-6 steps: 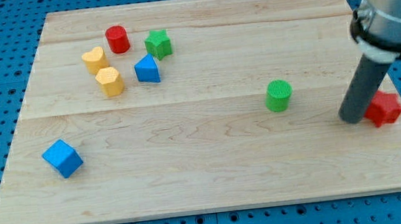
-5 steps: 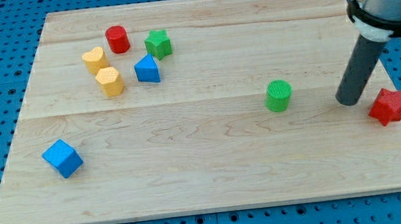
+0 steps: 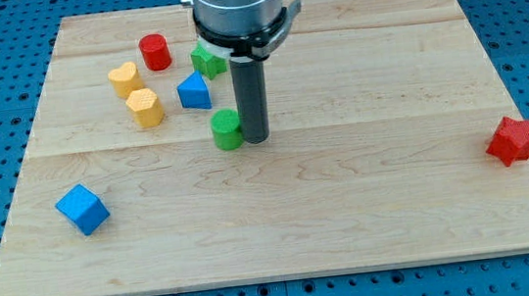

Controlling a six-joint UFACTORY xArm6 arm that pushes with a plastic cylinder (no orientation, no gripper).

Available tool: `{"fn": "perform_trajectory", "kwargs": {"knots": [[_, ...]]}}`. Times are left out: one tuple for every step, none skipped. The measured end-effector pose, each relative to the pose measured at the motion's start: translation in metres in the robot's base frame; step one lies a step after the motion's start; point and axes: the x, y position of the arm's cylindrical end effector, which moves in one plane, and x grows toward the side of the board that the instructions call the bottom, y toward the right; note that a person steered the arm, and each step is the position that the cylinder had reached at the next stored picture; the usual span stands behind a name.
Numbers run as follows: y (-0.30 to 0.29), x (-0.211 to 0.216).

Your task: Place the green circle below the triangle

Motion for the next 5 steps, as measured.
{"fn": "perform_trajectory", "kwargs": {"knots": [[-0.006, -0.006], [-0.012, -0.018], [-0.012, -0.031], [-0.027, -0.035], [-0.066, -0.019]]}}
